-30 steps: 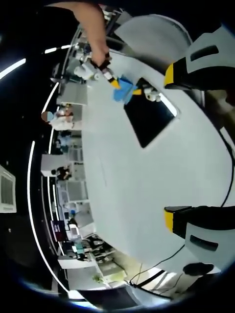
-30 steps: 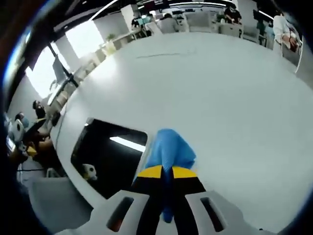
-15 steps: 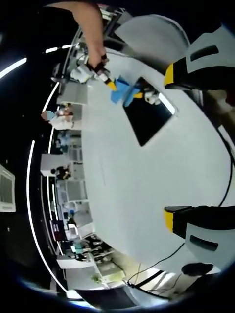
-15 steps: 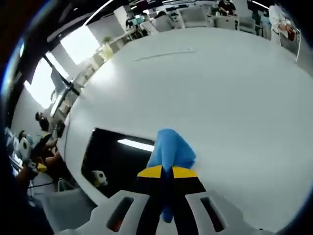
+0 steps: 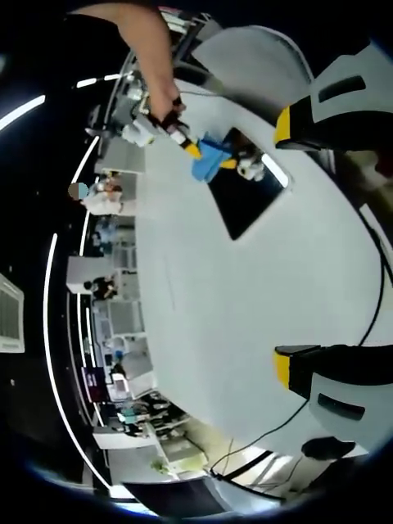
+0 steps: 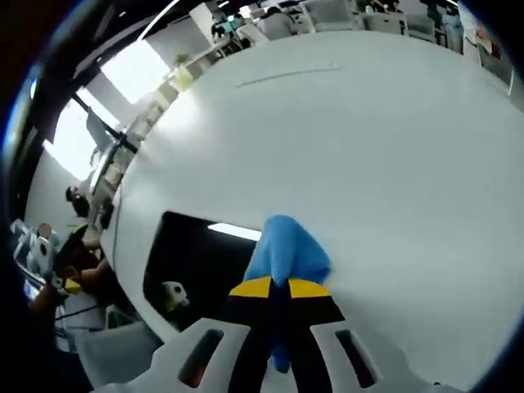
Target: Wipe the mirror surface with the cleaning cloth until all visible marks leave the cleaned area.
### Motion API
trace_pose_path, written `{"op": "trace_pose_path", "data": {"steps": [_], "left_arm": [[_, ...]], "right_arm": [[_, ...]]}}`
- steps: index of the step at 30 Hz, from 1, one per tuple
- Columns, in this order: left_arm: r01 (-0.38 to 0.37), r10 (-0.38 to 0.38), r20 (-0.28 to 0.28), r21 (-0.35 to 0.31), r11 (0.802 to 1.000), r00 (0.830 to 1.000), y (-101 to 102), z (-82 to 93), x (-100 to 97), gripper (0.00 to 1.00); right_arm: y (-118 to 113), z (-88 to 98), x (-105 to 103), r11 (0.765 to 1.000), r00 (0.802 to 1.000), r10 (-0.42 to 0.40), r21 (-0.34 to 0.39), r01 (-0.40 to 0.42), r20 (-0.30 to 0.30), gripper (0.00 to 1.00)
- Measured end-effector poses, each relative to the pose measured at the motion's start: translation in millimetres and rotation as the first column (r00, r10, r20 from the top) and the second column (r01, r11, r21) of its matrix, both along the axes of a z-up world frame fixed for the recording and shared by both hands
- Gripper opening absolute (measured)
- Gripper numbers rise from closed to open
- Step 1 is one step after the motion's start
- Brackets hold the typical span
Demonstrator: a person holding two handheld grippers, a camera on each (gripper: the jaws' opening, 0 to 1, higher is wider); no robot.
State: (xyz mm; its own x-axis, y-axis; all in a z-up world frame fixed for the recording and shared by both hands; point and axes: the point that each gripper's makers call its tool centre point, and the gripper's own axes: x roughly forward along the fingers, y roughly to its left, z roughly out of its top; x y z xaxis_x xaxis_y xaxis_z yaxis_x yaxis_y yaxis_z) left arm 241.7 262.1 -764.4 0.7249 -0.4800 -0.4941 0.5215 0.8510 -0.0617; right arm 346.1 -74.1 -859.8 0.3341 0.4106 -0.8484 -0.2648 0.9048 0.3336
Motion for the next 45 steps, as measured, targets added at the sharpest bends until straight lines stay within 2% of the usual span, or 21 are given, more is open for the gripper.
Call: {"op": "trace_pose_path", "data": {"steps": [11,19,27,37,45], "left_arm": [[0.005,-0.005,0.003,0.023,1.000,1.000,8.0,-1.7,-1.1,0.99],[0.016,-0.016,0.001,0.018,1.000,1.000,2.0,0.0,3.7,0.99],[0.014,-0.014,-0.004,0.019,1.000,1.000,4.0,-1.6,6.2,0.99],[0.018,-0.018,-0.020,0.002,1.000,1.000,-3.7,-10.6,5.0,0.99],[0.026,-0.027,-0.028,-0.007,1.000,0.999,-6.7,-13.6,7.9,0.99]], "right_arm": [[15.2,-3.7,2.1,1.000,1.000,0.021,0.007,-0.021,-0.011,0.00],[29.0,-4.5,4.0,0.999,0.999,0.043,0.018,-0.043,-0.023,0.00],[57.0,-4.2,6.2,0.996,0.996,0.087,0.032,-0.086,-0.018,0.00],[74.4,-3.7,9.2,0.993,0.993,0.118,0.020,-0.118,-0.013,0.00],[90.8,-4.8,12.4,0.991,0.992,0.128,0.038,-0.127,-0.019,0.00]]}}
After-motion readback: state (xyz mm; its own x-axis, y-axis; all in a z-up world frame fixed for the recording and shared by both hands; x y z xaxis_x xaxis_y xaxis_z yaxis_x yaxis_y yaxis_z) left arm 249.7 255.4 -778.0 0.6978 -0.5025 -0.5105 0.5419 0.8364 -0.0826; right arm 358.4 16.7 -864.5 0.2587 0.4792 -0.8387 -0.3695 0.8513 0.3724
